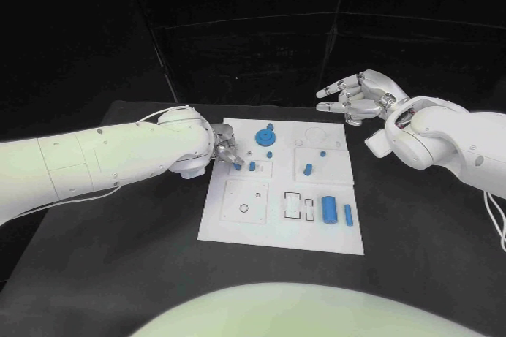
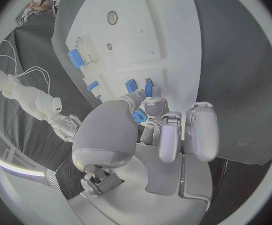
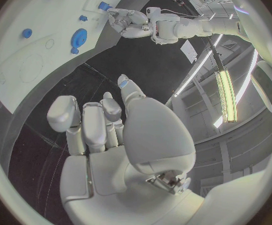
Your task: Assemble the parts on the task board
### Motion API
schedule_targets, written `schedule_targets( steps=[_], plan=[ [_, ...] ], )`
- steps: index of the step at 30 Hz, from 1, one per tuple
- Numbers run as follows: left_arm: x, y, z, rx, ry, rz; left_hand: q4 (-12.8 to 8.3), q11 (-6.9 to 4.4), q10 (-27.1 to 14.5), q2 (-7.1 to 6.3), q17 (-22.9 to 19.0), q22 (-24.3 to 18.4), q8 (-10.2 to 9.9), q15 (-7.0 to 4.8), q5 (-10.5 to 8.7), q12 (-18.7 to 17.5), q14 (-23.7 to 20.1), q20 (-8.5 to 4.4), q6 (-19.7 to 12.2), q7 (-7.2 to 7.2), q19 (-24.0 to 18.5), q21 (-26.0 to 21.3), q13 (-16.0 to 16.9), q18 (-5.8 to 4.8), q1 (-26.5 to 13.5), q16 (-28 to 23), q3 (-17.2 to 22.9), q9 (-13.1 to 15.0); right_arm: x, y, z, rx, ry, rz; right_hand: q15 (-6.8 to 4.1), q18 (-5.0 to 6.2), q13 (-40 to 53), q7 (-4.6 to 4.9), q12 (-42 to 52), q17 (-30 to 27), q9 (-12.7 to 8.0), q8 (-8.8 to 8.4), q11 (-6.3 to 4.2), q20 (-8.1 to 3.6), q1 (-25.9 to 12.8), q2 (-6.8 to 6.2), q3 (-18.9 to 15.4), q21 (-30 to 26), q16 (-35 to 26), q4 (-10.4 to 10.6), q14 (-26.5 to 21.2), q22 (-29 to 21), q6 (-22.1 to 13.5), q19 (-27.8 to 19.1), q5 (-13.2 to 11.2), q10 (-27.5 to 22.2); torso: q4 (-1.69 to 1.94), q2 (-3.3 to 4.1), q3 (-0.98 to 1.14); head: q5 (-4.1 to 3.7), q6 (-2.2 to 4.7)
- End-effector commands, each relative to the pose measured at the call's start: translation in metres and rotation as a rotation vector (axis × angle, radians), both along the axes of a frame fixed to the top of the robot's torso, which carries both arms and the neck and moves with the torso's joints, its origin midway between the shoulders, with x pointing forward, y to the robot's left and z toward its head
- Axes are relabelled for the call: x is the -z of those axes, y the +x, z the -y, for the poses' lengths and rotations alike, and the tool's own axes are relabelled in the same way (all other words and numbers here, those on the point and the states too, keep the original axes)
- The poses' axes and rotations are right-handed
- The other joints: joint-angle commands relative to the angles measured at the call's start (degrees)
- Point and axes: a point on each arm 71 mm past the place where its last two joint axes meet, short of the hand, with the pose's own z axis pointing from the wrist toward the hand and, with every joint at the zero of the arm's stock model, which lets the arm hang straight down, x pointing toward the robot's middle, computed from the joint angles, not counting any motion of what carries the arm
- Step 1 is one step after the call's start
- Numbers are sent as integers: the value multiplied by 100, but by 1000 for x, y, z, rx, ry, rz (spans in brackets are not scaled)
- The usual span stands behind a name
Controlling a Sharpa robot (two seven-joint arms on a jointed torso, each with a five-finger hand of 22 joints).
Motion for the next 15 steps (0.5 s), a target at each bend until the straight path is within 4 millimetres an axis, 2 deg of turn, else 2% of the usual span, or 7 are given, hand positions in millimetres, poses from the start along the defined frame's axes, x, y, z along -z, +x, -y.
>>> schedule_targets(
  steps=[1,15],
  plan=[
    [1,-2,1,14,16,-12,-492,-16,27,48,1509,128,36,-26,33,25,595,-39,0,-30,136,-2,5,-52,-10,18,517,87,-1,0,-1,-12,7,3,-35,37,3,-3,-9,-6,0,20,-20,-17,-25,47,-33,-27,-33,-2,78,-6,-25,-37,-3,-11,0,0,0,5,-5],
    [2,-3,3,19,18,-17,-492,-16,27,48,1509,128,36,-26,33,25,595,-39,0,-30,136,-2,5,-52,-10,18,517,87,-1,0,-2,-15,7,2,-35,37,3,-3,-9,-6,0,20,-20,-17,-25,47,-33,-27,-33,-2,78,-6,-25,-37,-3,-11,-1,0,3,2,-19]
  ],
)
